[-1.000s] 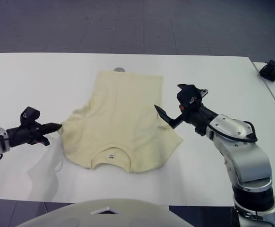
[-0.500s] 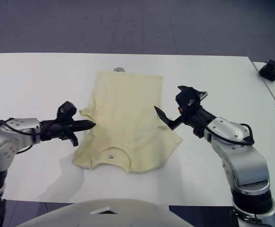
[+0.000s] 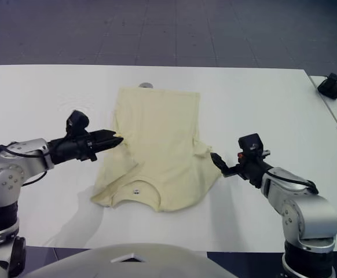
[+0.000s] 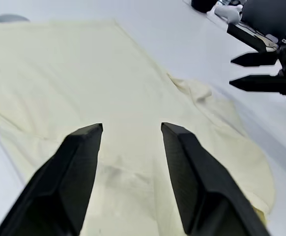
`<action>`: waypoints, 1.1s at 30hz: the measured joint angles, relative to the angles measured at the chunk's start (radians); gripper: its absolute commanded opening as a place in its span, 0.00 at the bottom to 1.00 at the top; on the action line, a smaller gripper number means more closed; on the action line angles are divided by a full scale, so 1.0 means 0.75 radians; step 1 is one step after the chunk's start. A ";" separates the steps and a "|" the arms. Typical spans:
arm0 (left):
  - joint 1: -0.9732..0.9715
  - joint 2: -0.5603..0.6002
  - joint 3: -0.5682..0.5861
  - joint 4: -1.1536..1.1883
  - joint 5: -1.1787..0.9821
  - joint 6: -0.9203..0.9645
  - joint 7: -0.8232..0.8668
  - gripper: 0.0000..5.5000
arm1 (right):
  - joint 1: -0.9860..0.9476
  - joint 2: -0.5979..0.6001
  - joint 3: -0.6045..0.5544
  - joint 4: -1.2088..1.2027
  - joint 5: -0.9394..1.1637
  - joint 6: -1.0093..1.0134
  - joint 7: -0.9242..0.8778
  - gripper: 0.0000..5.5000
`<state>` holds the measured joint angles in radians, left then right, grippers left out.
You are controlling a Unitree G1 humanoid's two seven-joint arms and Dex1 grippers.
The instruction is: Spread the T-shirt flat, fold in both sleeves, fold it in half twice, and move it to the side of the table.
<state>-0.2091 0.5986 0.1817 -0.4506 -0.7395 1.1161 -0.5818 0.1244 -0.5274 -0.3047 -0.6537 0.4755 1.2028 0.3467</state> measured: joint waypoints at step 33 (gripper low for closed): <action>-0.085 0.009 0.084 0.110 0.068 -0.004 0.256 0.98 | 0.162 -0.041 0.151 0.058 0.020 -0.122 0.065 0.00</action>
<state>-0.2731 0.6056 0.2448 -0.3680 -0.6884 1.1133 -0.3901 0.2458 -0.5578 -0.1917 -0.6102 0.4908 1.1112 0.3957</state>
